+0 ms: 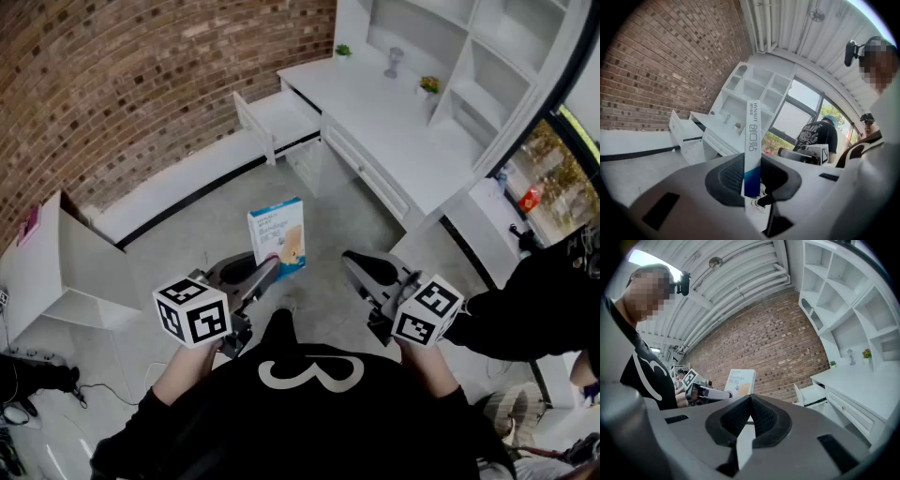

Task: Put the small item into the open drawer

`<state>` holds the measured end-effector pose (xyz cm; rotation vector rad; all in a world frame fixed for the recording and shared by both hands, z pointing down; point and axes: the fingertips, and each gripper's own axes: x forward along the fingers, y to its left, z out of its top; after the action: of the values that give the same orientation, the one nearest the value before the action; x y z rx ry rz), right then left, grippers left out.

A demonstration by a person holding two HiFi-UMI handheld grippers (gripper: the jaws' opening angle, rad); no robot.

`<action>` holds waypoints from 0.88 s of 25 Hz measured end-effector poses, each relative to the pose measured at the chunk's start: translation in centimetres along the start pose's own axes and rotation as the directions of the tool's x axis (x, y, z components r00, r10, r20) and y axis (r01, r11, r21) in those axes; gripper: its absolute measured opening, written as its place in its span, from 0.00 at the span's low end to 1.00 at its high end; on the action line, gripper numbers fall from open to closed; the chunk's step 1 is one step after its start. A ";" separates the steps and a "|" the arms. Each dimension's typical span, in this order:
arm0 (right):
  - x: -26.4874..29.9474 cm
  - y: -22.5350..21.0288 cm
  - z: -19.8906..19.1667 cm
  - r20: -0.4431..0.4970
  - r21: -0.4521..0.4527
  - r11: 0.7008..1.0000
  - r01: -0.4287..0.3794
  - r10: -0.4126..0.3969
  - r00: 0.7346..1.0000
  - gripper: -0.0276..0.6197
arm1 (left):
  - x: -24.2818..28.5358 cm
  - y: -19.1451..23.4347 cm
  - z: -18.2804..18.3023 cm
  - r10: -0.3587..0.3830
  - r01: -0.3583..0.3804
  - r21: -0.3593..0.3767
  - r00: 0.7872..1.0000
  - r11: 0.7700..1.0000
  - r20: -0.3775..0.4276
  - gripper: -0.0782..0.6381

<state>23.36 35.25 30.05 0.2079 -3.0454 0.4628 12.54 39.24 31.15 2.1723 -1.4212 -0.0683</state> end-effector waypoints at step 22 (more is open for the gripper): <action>6.3 -9.5 -0.2 -0.018 0.124 0.989 0.076 -0.074 0.997 0.06 | 7.7 8.2 3.0 -0.034 0.029 -0.057 0.995 0.998 -0.091 0.22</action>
<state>18.46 25.52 33.53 0.3226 -2.9857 0.6469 8.08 28.93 34.19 2.1255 -1.3185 -0.0189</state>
